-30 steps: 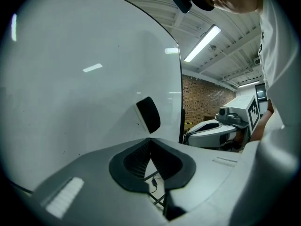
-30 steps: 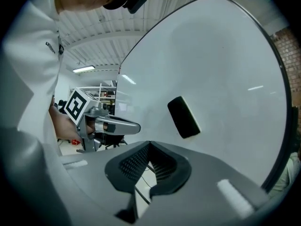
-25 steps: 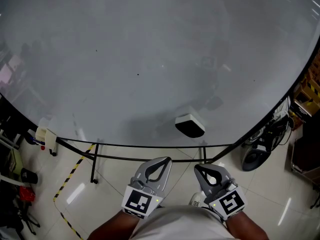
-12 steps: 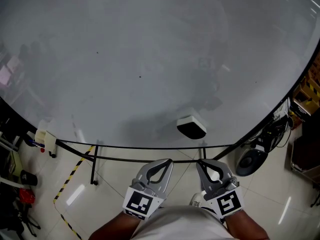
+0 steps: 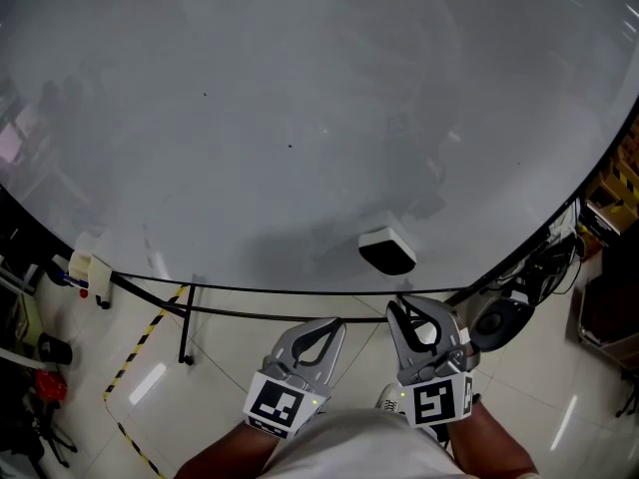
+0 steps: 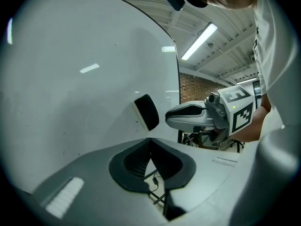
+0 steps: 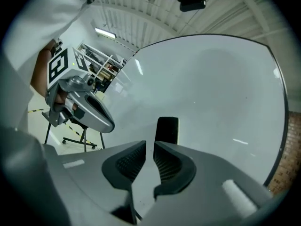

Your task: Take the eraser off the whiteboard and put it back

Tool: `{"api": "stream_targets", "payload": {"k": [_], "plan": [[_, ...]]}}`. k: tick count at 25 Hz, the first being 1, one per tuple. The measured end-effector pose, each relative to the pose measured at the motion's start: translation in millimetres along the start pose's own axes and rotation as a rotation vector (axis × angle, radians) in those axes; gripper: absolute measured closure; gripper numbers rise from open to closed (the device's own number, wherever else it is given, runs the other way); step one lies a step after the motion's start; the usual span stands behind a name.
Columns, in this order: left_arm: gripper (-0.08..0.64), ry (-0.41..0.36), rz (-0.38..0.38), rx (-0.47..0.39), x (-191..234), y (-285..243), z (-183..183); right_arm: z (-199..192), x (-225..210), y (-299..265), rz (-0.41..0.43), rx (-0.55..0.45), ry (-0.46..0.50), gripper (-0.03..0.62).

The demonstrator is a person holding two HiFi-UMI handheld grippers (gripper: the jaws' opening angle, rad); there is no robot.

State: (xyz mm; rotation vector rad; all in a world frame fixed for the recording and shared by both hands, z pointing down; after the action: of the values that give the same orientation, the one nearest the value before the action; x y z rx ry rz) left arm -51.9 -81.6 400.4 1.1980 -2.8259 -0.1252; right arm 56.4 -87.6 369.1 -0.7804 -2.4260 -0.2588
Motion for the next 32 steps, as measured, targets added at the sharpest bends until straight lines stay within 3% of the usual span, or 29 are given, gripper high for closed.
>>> {"api": "stream_targets", "payload": {"k": [4, 9, 23, 32], "plan": [[0.543, -0.003, 0.000, 0.002, 0, 1, 0, 3, -6, -9, -0.024, -0.008, 0.004, 0.535], [0.543, -0.017, -0.003, 0.007, -2, 3, -2, 7, -14, -19, -0.051, -0.016, 0.014, 0.449], [0.543, -0.005, -0.007, 0.022, -6, 10, -10, 10, -27, -44, -0.159, -0.020, 0.031, 0.324], [0.543, -0.013, -0.010, 0.022, -6, 13, -6, 12, -32, -61, -0.227, -0.014, 0.048, 0.313]]}}
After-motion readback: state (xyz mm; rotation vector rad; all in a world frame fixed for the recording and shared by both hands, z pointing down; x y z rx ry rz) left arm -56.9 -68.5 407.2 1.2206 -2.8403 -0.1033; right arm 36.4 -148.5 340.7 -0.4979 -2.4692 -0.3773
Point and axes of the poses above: the fingertips, and each gripper's own axes: y backward along the fingers, x to its left, z out of its top, the point moved 4 cm from there along y, backward along the fingers, and after that the axes turned 14 degrees about -x, right-handed, at the moved point
